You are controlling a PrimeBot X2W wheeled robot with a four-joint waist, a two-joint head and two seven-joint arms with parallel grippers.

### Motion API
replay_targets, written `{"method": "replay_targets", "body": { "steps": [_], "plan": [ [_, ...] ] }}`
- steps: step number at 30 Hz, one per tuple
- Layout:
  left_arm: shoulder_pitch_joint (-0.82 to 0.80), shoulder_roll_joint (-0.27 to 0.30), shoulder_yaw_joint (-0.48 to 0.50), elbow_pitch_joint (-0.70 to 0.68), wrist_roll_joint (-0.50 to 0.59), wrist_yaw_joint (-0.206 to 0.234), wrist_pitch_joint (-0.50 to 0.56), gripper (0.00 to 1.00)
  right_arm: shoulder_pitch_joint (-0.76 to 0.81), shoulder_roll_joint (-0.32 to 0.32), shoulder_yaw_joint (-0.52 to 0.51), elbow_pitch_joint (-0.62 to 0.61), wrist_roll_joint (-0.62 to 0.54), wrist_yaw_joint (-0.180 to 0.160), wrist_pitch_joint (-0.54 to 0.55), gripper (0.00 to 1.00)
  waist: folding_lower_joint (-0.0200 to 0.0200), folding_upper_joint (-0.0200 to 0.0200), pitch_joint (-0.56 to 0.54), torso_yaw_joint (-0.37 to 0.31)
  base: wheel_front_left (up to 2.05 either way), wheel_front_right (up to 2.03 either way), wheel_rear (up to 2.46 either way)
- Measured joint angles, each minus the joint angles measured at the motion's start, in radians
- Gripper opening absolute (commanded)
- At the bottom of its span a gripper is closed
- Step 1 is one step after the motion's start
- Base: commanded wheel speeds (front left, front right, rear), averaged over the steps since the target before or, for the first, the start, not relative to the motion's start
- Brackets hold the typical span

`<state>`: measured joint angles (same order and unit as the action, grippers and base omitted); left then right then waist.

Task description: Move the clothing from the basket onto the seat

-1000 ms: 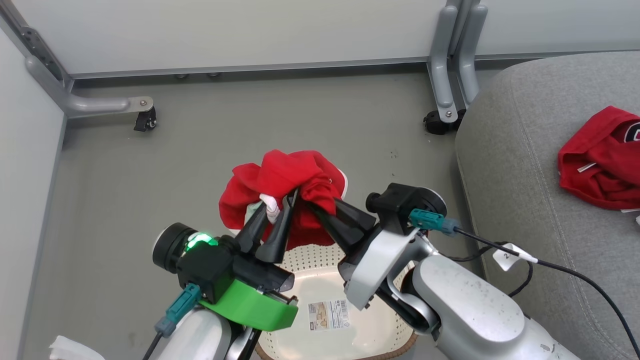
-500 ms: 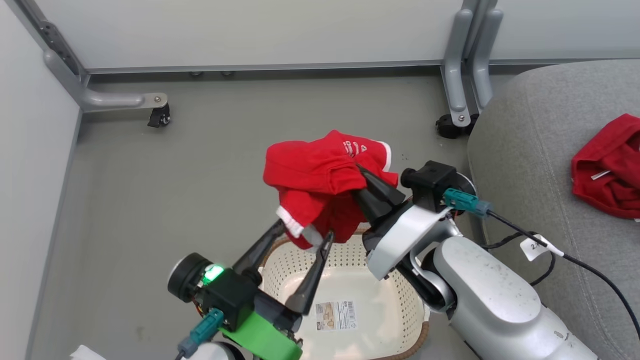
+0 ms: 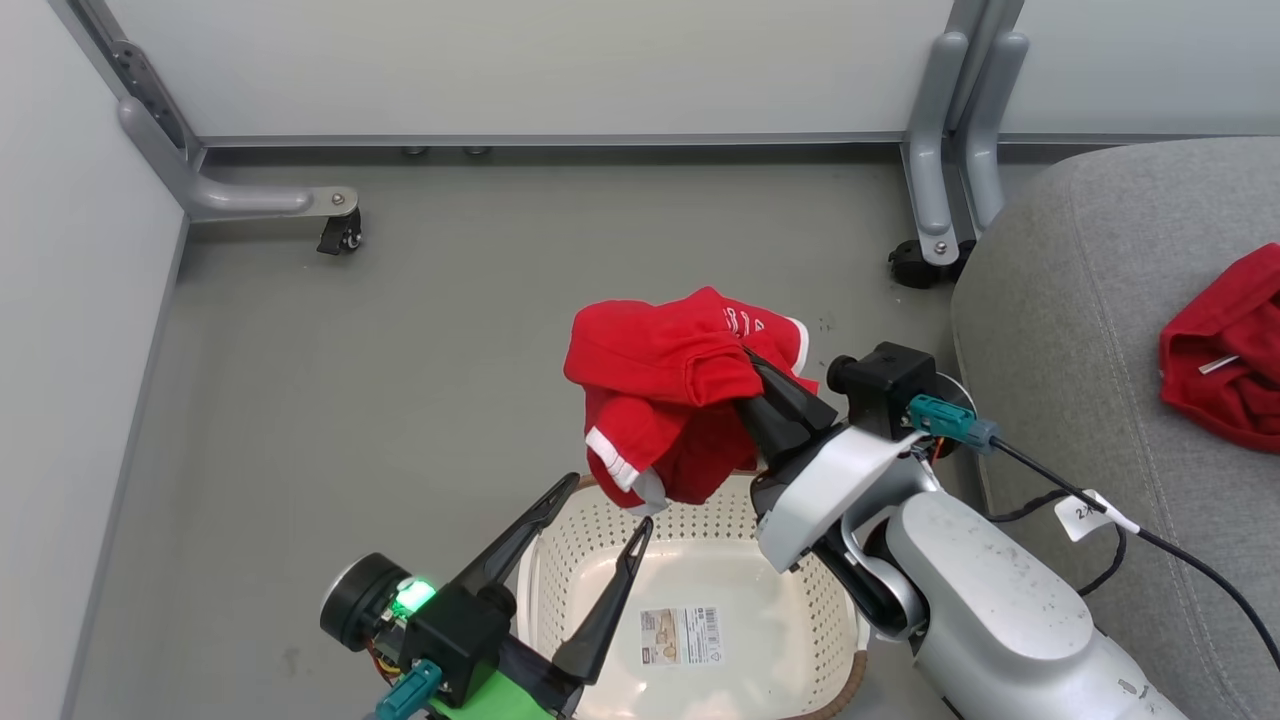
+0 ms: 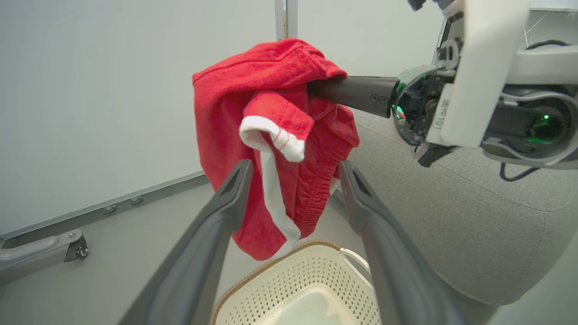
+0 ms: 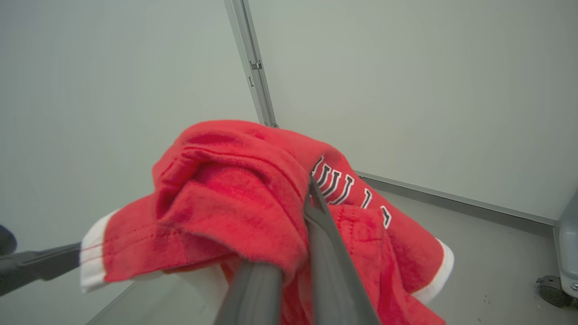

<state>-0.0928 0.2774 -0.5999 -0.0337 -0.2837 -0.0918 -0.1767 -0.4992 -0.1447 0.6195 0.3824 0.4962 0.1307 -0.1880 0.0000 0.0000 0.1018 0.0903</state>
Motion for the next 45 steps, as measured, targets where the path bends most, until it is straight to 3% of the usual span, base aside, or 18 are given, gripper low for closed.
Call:
{"method": "replay_targets", "body": {
  "steps": [7, 15, 35, 45],
  "plan": [
    [0.000, 0.016, -0.001, -0.012, 0.004, 0.008, 0.003, 1.00, 0.003, 0.005, -0.019, 0.012, -0.004, 0.000, -0.012, 0.00, 0.0000, 0.0000, 0.006, -0.024, 0.00, 0.00, 0.00],
    [-0.002, 0.036, -0.011, -0.034, 0.009, 0.009, 0.017, 1.00, 0.002, 0.008, -0.031, 0.017, -0.007, 0.000, -0.018, 0.00, 0.0000, 0.0000, 0.023, -0.096, 0.00, 0.00, 0.00],
    [-0.088, 0.111, -0.042, -0.099, 0.040, -0.010, 0.088, 1.00, 0.025, 0.014, -0.189, 0.025, -0.032, 0.000, -0.069, 0.00, 0.0000, 0.0000, 0.136, -0.432, 0.00, 0.00, 0.00],
    [-0.134, 0.146, -0.040, -0.150, 0.046, -0.009, 0.146, 1.00, 0.021, 0.022, -0.377, -0.001, -0.033, 0.000, -0.073, 0.00, 0.0001, 0.0000, 0.225, -0.569, 0.00, 0.00, 0.00]
  ]
}}
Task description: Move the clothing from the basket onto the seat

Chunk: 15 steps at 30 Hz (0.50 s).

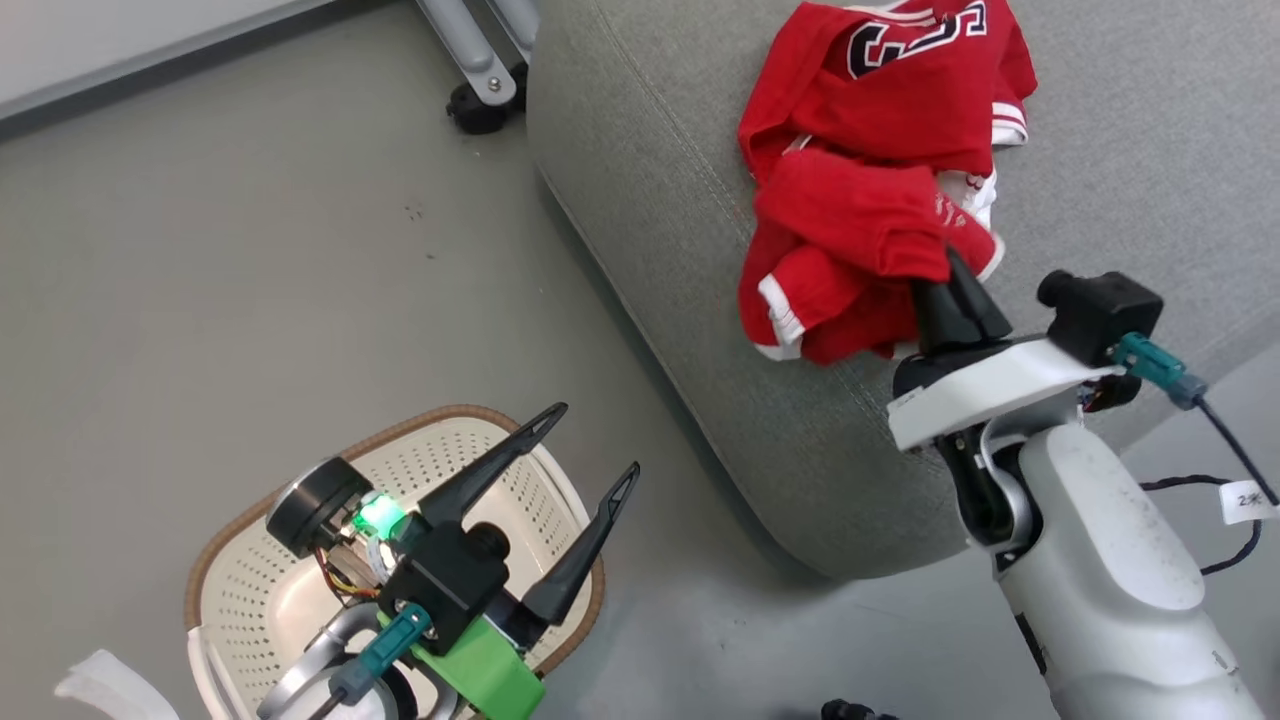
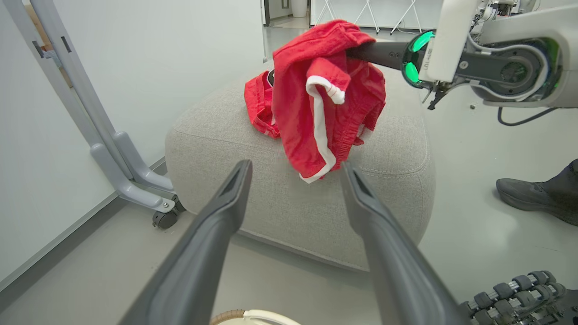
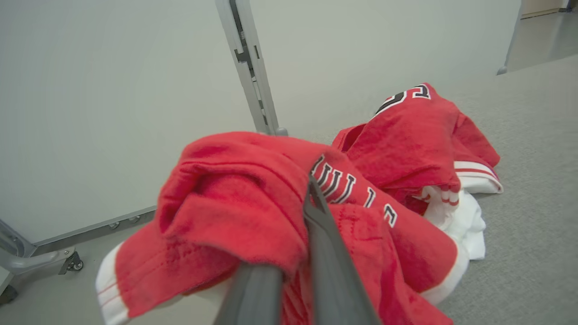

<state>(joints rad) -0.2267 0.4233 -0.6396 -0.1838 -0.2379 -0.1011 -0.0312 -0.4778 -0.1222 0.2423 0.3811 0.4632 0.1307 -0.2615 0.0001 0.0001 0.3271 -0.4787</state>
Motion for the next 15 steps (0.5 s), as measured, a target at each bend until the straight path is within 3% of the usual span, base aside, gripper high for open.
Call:
{"method": "replay_targets", "body": {
  "steps": [6, 15],
  "plan": [
    [-0.051, 0.021, 0.022, -0.043, 0.012, 0.005, 0.024, 1.00, -0.082, 0.007, -0.135, -0.053, -0.011, 0.000, 0.000, 0.00, 0.0000, 0.0000, 0.084, -0.022, 0.00, 0.00, 0.00],
    [-0.165, 0.053, 0.050, -0.091, 0.035, -0.003, 0.030, 1.00, -0.296, -0.064, -0.333, -0.066, -0.030, 0.000, 0.000, 0.00, 0.0001, 0.0000, 0.223, 0.004, 0.00, 0.00, 0.00]
  ]
}}
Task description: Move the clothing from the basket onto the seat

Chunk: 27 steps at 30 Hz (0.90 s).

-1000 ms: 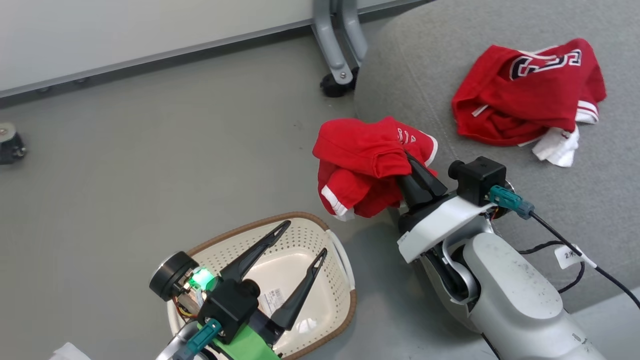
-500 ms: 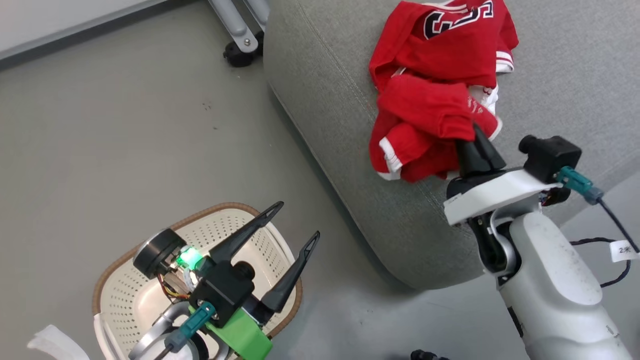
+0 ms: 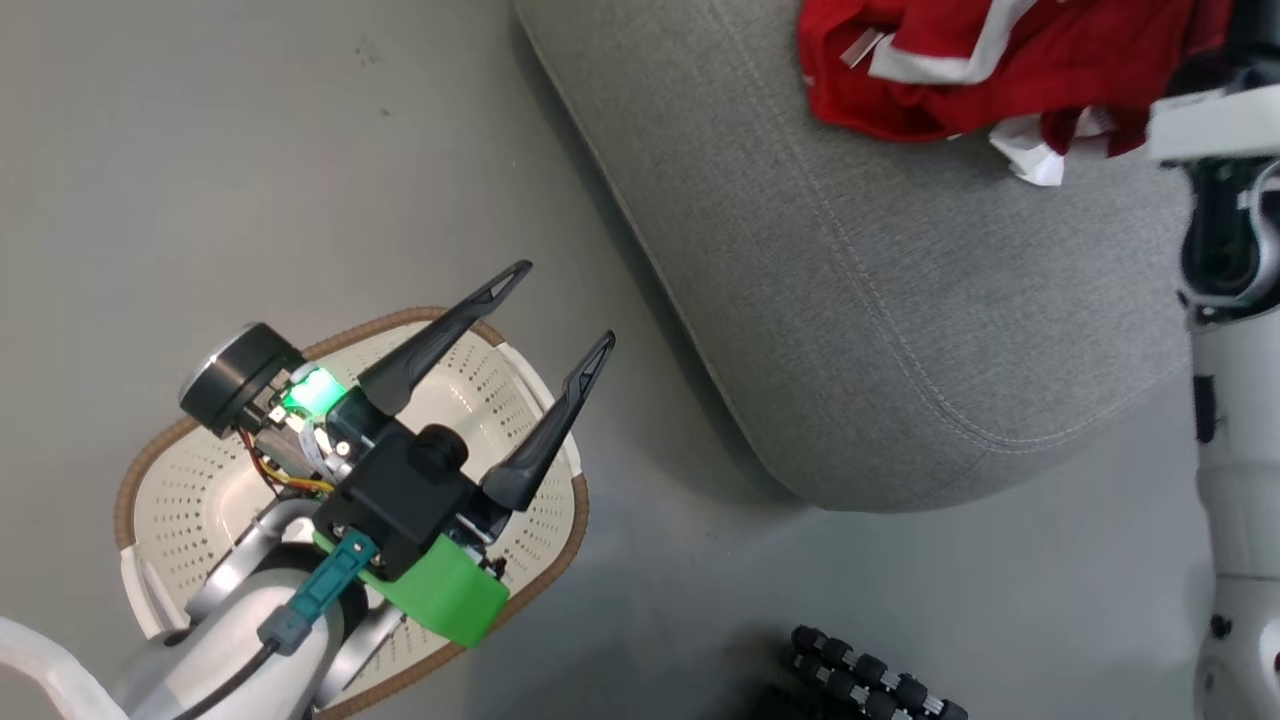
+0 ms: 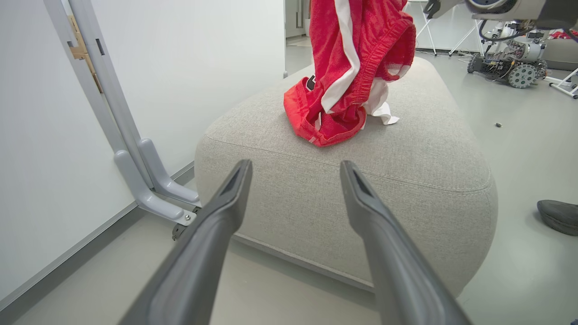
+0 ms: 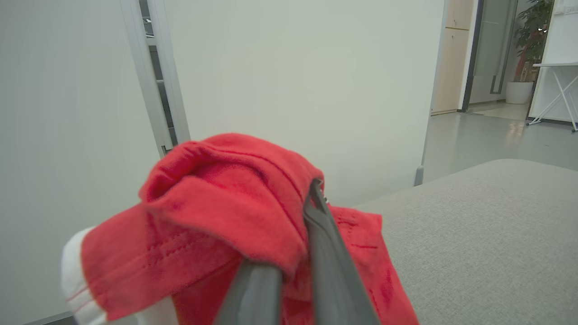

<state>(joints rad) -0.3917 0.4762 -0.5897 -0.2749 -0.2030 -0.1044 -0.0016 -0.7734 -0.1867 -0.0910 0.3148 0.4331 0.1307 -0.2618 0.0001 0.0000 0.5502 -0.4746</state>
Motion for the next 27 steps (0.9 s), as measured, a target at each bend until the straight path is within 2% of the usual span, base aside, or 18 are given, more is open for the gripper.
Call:
{"method": "replay_targets", "body": {
  "steps": [9, 16, 21, 22, 23, 24, 25, 27],
  "plan": [
    [-0.112, 0.015, 0.026, -0.014, 0.021, -0.002, -0.017, 1.00, -0.139, -0.106, -0.169, 0.166, -0.017, 0.000, -0.001, 0.00, 0.0000, 0.0000, 0.150, 0.070, 0.00, 0.00, 0.00],
    [-0.146, 0.017, 0.030, 0.007, 0.025, -0.003, -0.044, 1.00, -0.150, -0.112, -0.261, 0.326, -0.059, 0.000, -0.001, 0.00, 0.0000, 0.0000, 0.248, 0.130, 0.00, 0.00, 0.00],
    [-0.146, 0.016, 0.022, 0.025, 0.025, -0.002, -0.053, 1.00, -0.140, -0.100, -0.303, 0.370, -0.067, 0.000, -0.001, 0.00, 0.0000, 0.0000, 0.285, 0.165, 0.00, 0.00, 0.00],
    [-0.146, 0.016, 0.021, 0.028, 0.025, -0.002, -0.054, 1.00, -0.137, -0.097, -0.308, 0.372, -0.067, 0.000, -0.001, 0.23, 0.0000, 0.0000, 0.289, 0.170, 0.00, 0.00, 0.00],
    [-0.146, 0.016, 0.019, 0.033, 0.024, -0.002, -0.054, 1.00, -0.134, -0.095, -0.314, 0.374, -0.066, 0.000, -0.001, 0.71, 0.0000, 0.0000, 0.291, 0.174, 0.00, 0.00, 0.00],
    [-0.146, 0.017, 0.016, 0.036, 0.024, -0.002, -0.055, 1.00, -0.131, -0.094, -0.321, 0.374, -0.066, 0.000, -0.001, 0.71, 0.0000, 0.0000, 0.290, 0.175, 0.00, 0.00, 0.00],
    [-0.146, 0.016, 0.013, 0.040, 0.023, -0.002, -0.058, 1.00, -0.126, -0.092, -0.325, 0.371, -0.066, 0.000, -0.001, 1.00, 0.0000, 0.0000, 0.287, 0.176, 0.00, 0.00, 0.00],
    [-0.144, 0.016, 0.009, 0.048, 0.022, -0.002, -0.061, 1.00, -0.105, -0.092, -0.337, 0.356, -0.068, 0.000, -0.001, 1.00, -0.0001, 0.0000, 0.278, 0.176, 0.00, 0.00, 0.00]
  ]
}}
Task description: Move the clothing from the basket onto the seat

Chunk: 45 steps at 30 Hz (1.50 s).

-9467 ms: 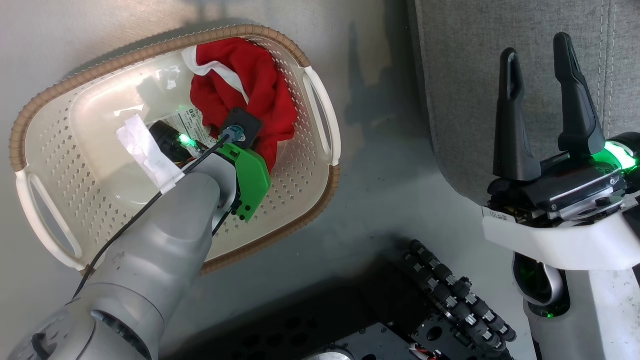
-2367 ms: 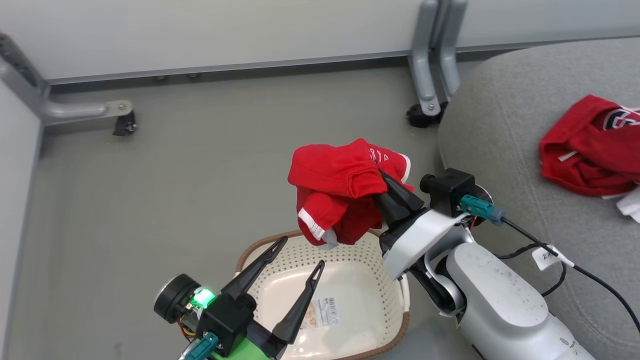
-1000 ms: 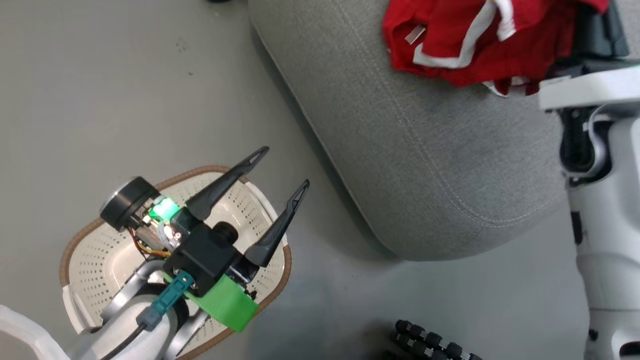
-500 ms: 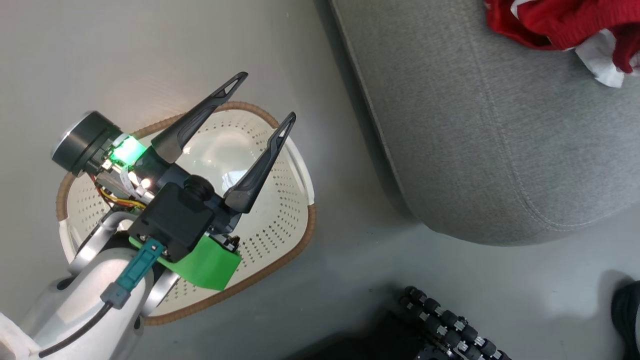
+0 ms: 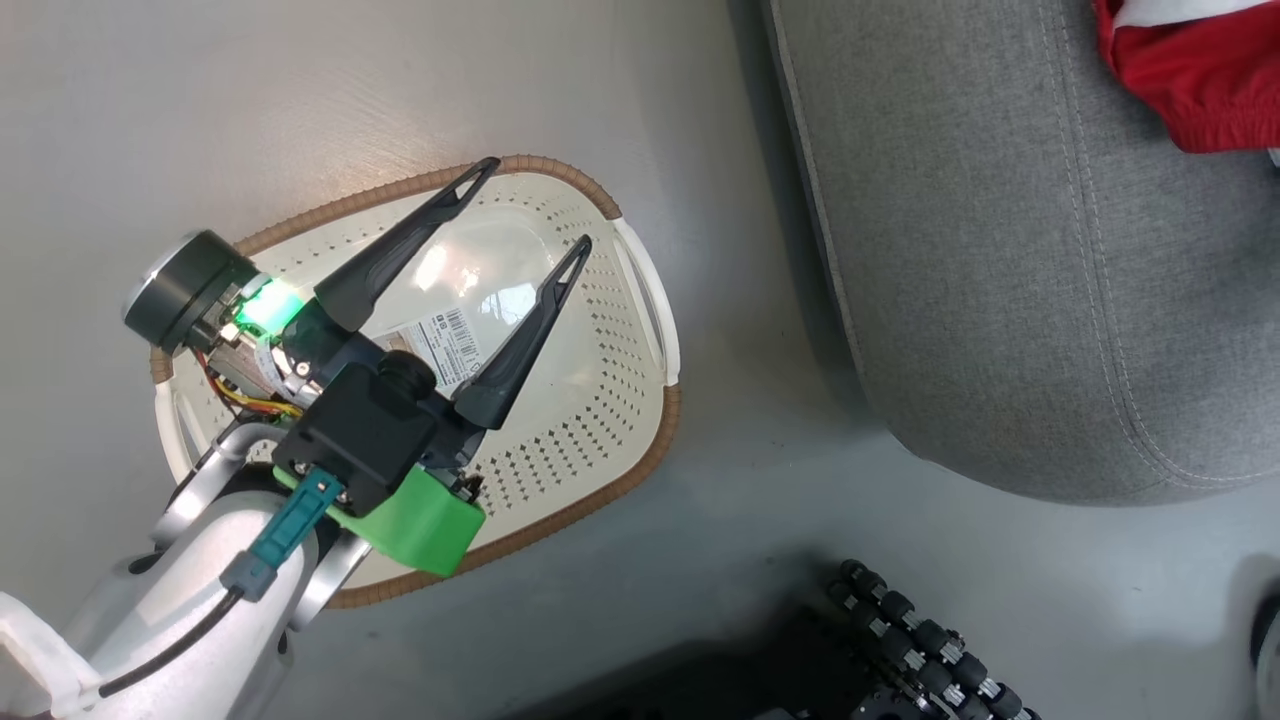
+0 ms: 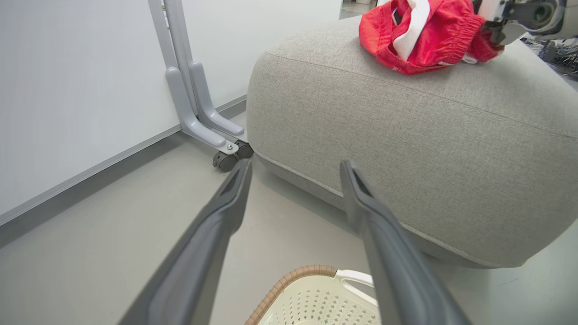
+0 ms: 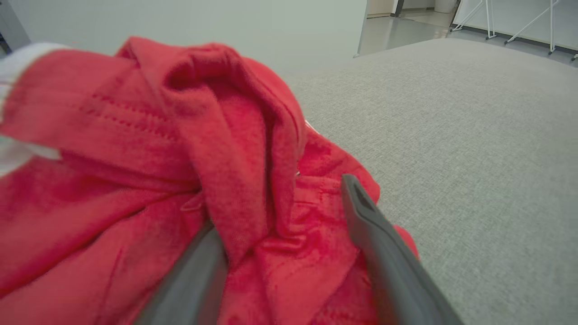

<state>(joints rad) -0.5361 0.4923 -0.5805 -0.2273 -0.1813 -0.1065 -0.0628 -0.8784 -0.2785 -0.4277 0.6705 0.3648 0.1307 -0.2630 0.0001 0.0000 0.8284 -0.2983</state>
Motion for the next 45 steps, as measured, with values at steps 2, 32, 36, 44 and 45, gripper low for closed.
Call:
{"method": "replay_targets", "body": {
  "steps": [2, 32, 36, 44, 45],
  "plan": [
    [0.004, -0.002, -0.005, 0.011, -0.001, 0.001, -0.007, 1.00, 0.031, 0.010, -0.016, -0.039, -0.009, 0.000, 0.000, 1.00, 0.0000, 0.0000, -0.016, -0.001, 0.00, 0.00, 0.00],
    [0.207, -0.175, 0.154, 0.273, -0.158, 0.193, -0.197, 1.00, 0.663, 0.225, 0.329, -0.595, -0.158, 0.000, 0.000, 1.00, -0.0002, 0.0000, -0.430, 0.113, 0.00, 0.00, 0.00],
    [0.239, -0.205, 0.255, 0.260, -0.172, 0.218, -0.200, 1.00, 0.685, 0.228, 0.379, -0.619, -0.162, 0.000, 0.007, 1.00, -0.0002, 0.0000, -0.459, 0.160, 0.00, 0.00, 0.00],
    [0.334, -0.259, 0.399, 0.265, -0.143, 0.203, -0.201, 1.00, 0.732, 0.230, 0.414, -0.646, -0.158, 0.000, 0.025, 1.00, -0.0002, 0.0000, -0.518, 0.252, 0.00, 0.00, 0.00],
    [0.345, -0.264, 0.409, 0.268, -0.138, 0.201, -0.201, 1.00, 0.739, 0.230, 0.414, -0.649, -0.161, 0.000, 0.029, 1.00, -0.0002, 0.0000, -0.525, 0.261, 0.00, 0.00, 0.00]
  ]
}}
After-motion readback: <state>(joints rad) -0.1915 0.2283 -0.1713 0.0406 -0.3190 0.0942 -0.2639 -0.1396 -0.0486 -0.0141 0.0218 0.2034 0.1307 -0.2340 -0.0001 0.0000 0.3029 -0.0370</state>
